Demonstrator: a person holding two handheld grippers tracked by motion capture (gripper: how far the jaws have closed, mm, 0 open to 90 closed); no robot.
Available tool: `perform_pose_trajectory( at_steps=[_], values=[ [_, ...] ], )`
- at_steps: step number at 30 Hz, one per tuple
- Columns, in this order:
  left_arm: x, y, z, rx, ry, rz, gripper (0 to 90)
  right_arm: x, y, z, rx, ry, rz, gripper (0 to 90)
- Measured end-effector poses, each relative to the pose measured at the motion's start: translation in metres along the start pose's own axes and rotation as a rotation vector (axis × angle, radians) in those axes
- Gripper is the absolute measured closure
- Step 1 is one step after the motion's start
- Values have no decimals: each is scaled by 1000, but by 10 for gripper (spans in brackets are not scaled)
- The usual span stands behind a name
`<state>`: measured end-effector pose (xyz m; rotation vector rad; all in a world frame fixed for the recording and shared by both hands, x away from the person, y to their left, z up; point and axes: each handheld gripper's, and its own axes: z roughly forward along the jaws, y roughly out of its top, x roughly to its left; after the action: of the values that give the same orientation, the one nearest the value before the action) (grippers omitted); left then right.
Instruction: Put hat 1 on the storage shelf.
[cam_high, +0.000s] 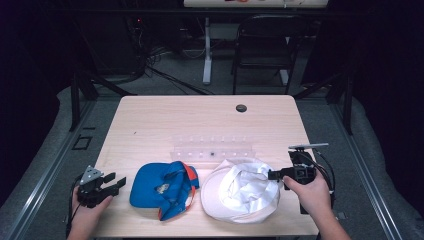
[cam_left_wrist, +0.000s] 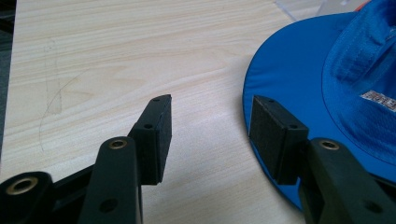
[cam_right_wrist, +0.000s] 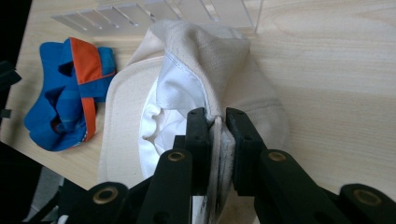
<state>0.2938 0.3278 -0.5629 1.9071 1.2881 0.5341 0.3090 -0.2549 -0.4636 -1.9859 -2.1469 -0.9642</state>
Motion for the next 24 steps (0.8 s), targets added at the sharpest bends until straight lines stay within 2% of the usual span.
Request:
perform_pose_trajectory(
  at_steps=[3,7,11,19,24],
  values=[
    [0,0,0,-1,1,2,496,6,3,-2,14,-27,-17,802],
    [-1,1,0,17,-5,14,495,8,6,-5,29,2,5,804],
    [-3,0,2,2,-4,13,495,11,11,-12,28,21,19,805],
    [-3,0,2,7,-4,16,496,26,20,-31,29,-1,10,806],
    [-4,0,2,8,-5,17,496,35,22,-38,40,14,8,807]
  ],
)
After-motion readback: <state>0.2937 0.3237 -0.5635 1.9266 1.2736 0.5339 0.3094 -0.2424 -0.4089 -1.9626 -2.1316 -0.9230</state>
